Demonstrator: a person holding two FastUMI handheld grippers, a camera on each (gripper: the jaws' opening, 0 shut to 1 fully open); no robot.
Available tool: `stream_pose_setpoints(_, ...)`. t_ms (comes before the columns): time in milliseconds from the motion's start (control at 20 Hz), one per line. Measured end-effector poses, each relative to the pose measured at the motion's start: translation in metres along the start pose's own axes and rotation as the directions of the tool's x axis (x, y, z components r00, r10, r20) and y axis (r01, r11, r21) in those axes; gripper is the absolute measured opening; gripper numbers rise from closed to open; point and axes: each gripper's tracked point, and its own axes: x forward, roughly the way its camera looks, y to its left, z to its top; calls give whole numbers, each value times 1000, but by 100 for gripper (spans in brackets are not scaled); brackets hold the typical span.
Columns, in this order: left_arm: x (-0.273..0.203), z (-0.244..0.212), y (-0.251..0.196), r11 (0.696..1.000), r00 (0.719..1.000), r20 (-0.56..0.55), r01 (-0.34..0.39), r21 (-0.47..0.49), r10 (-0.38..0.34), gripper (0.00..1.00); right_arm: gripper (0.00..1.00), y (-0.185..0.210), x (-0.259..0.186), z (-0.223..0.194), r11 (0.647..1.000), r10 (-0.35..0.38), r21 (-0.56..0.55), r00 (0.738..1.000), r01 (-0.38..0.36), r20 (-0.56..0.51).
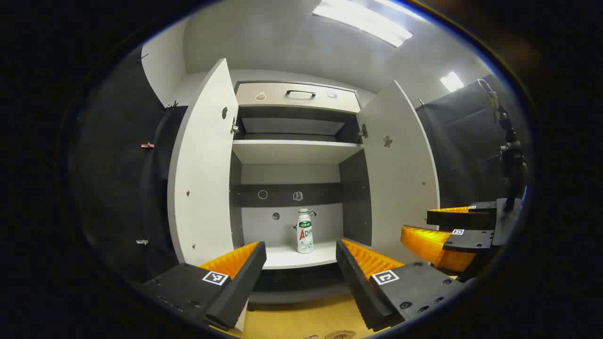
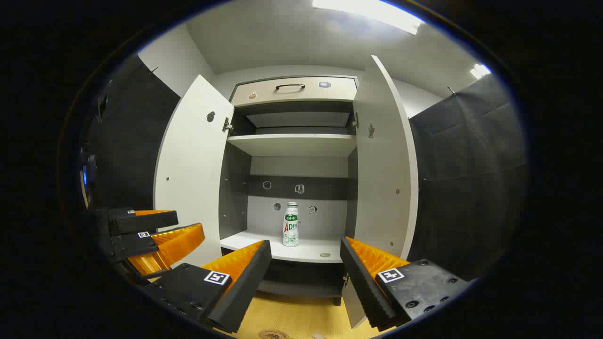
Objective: Grasp the bottle in the cabinet with the left hand and place it on the coaster, then close the right door with the right hand and the left door with the left hand.
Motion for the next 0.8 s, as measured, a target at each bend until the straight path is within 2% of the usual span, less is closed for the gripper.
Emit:
stream_pose_setpoints(50,-1,2,1,1000,1000,2,-5,1,5,95,98,-1,0,0,1000,1,-5,1000,-1,-3)
stream_pose_setpoints(300,-2,-1,-1,1000,1000,0,2,-4,-2,94,100,-1,-1,3,1000,-5,-11,1000,5,9)
stream_pose_setpoints(350,-1,-1,-1,1000,1000,-1,3,4,-3,94,98,-1,-2,3,1000,-6,-11,1000,6,11)
stream_pose_setpoints(800,-3,-4,-3,1000,1000,-1,12,12,-12,95,98,-4,-7,4,999,-18,-36,1000,18,14)
